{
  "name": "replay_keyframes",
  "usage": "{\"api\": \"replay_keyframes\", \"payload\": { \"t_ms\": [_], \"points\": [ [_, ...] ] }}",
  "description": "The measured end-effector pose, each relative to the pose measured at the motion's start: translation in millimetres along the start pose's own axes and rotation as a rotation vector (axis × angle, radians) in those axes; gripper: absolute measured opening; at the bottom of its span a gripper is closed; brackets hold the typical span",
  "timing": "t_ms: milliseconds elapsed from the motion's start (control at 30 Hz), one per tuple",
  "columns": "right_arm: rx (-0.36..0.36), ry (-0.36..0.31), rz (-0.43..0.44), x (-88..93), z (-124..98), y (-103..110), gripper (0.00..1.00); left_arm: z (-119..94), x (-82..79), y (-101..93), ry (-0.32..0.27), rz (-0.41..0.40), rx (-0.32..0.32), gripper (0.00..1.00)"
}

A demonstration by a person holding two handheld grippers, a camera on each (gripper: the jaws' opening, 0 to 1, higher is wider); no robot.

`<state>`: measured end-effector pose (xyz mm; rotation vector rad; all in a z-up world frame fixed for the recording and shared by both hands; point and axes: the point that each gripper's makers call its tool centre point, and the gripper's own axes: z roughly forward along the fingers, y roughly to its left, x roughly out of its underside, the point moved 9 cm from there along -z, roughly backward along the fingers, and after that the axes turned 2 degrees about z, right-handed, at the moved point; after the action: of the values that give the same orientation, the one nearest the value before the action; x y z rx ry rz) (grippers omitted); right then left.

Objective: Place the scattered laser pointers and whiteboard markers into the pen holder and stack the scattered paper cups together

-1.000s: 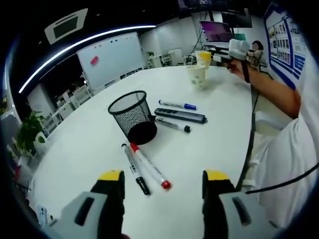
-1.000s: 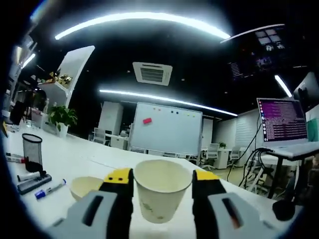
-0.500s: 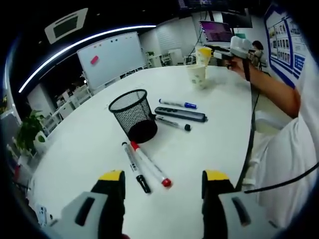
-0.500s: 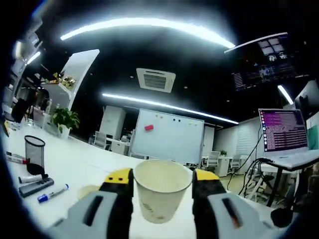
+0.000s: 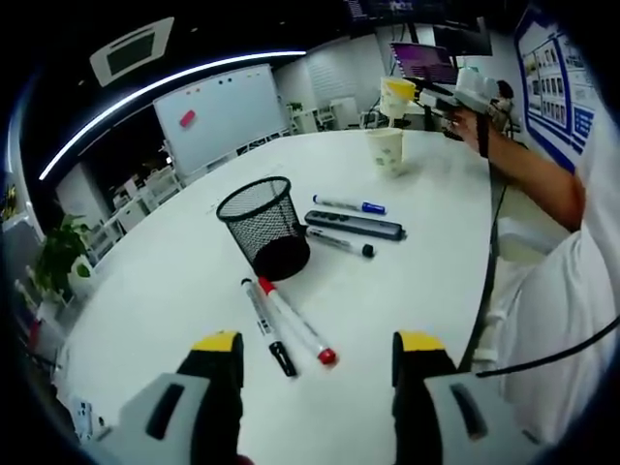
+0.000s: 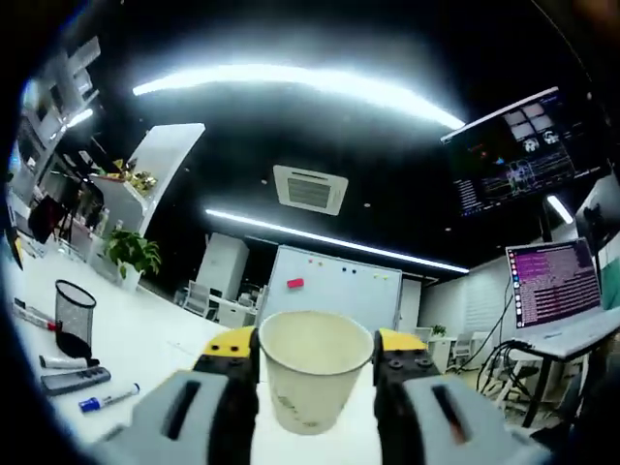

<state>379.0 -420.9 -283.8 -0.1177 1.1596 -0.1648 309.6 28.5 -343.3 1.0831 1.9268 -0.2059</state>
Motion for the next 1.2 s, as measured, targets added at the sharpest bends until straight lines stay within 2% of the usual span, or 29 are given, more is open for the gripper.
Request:
{"api": "replay_keyframes", "payload": {
  "t_ms": [367,500,700,1200],
  "points": [
    [-0.053,-0.02,0.022,-6.7,-1.0,6.5,0.47,-2.5,-3.0,-0.4,0.0,0.011,-0.004,0.63],
    [-0.072,-0.042,0.066,-8.5,-2.1,6.9,0.46,0.1,-1.2,-0.7,0.002,0.01,-0.001,0.63],
    [-0.098,-0.054,0.055,-11.0,-1.8,11.1,0.46,-0.7,-0.7,-1.4,0.006,0.005,0.005,0.63],
    [-0.1,-0.066,0.122,-17.4,0.5,14.5,0.47,-1.2,-4.1,1.2,-0.002,0.015,0.004,0.63]
  ]
}}
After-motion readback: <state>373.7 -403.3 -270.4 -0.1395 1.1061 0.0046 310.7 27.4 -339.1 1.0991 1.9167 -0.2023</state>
